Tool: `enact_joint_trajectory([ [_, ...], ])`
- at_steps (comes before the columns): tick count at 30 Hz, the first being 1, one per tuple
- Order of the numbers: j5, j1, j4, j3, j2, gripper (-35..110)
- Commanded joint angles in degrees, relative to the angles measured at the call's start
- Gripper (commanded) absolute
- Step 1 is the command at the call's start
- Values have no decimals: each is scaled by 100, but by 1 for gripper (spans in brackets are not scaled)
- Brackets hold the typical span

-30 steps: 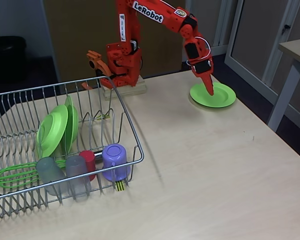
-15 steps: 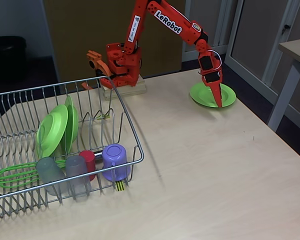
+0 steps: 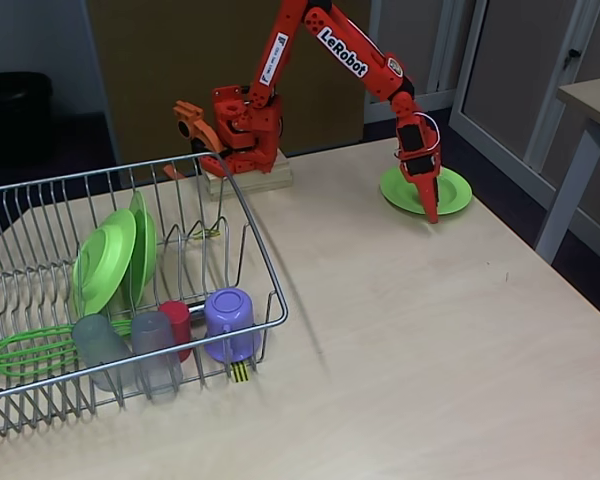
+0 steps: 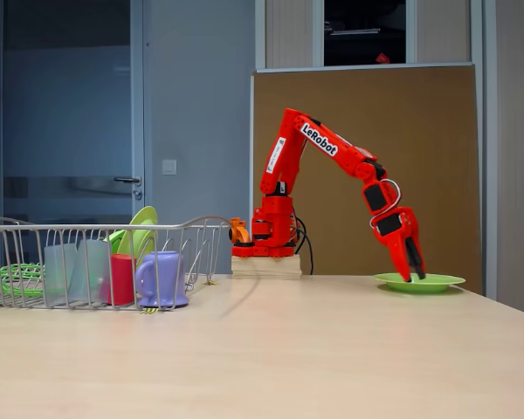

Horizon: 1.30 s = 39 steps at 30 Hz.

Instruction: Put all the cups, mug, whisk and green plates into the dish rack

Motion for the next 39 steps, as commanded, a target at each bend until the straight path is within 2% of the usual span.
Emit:
enact_joint_trajectory([
  [1,114,-79,-255,123,18,27],
  [7,35,-62,-580,211,-272,20],
  [11,-26,62,-545,272,-299,0],
  [20,-1257,457,387,-62,334,0],
  [26,-1969,773,1679,-800,835,0],
  [39,-4869,1617,3533,-2268,1600,0],
])
